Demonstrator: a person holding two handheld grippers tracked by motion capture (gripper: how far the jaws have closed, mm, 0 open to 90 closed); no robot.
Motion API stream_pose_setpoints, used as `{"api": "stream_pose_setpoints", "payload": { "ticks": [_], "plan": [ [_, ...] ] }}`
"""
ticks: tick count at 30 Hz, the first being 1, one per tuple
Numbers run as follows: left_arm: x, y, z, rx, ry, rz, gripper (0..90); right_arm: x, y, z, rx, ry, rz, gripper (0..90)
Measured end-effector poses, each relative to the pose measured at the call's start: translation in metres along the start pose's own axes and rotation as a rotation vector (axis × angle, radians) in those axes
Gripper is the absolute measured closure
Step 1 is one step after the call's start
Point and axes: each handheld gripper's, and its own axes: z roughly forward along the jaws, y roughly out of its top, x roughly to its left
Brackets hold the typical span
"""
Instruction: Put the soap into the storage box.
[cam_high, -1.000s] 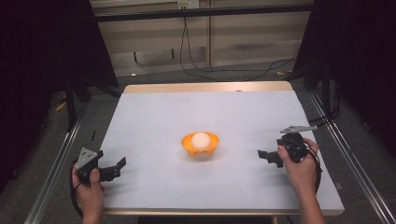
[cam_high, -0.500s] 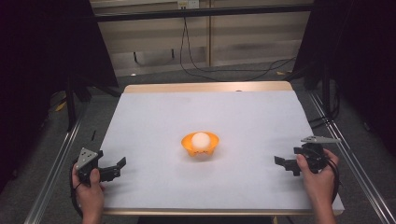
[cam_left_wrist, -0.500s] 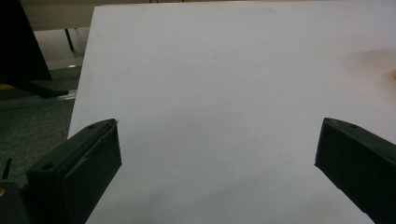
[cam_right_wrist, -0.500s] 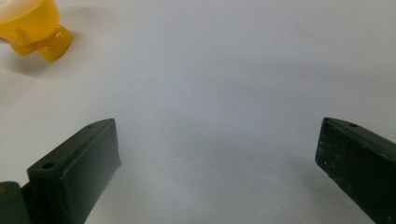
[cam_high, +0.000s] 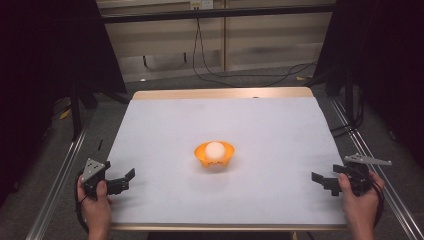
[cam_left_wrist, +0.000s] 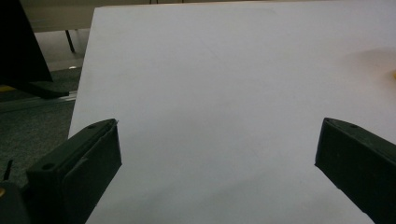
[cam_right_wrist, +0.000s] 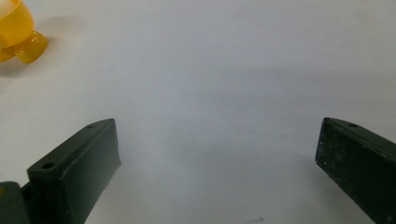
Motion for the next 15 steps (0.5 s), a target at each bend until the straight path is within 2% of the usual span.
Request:
{"api": "stream_pose_setpoints", "payload": {
  "ticks": [10,15],
  "plan": [
    [0.000,0.000,-0.001,-0.003,0.001,0.004,0.2,-0.017,-0.017,-0.020,-0.047,-0.019,0.035,0.0],
    [0.000,0.000,-0.001,-0.010,-0.004,0.006,0.2,-0.020,-0.023,-0.028,-0.078,-0.014,0.044,0.0]
  ]
}}
